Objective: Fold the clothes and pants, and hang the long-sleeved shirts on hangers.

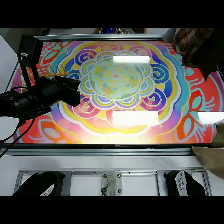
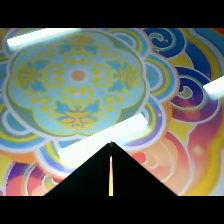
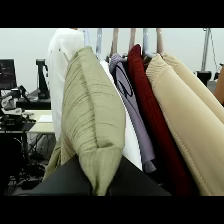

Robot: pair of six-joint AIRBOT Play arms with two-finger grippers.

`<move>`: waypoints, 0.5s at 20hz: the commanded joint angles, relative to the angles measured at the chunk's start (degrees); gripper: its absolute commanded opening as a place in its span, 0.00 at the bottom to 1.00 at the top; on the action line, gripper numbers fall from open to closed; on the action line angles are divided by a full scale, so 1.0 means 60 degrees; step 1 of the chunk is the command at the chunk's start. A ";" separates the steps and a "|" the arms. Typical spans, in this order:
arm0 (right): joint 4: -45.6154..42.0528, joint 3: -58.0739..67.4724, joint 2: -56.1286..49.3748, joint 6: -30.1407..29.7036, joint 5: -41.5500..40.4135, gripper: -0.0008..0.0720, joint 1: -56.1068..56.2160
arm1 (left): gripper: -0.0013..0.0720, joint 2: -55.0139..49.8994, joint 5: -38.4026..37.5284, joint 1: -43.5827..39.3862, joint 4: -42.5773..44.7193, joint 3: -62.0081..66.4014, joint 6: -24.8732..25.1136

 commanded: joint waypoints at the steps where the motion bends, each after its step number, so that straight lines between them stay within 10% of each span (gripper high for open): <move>1: 0.0412 -0.0007 0.0018 -0.0237 -0.0827 0.02 -0.0007 | 0.04 0.0004 0.0044 0.0007 0.0007 -0.0004 0.0219; 10: 0.0437 0.0011 -0.0386 -0.0222 -0.0113 0.02 -0.0022 | 0.04 0.0004 0.0007 0.0007 0.0004 -0.0004 0.0219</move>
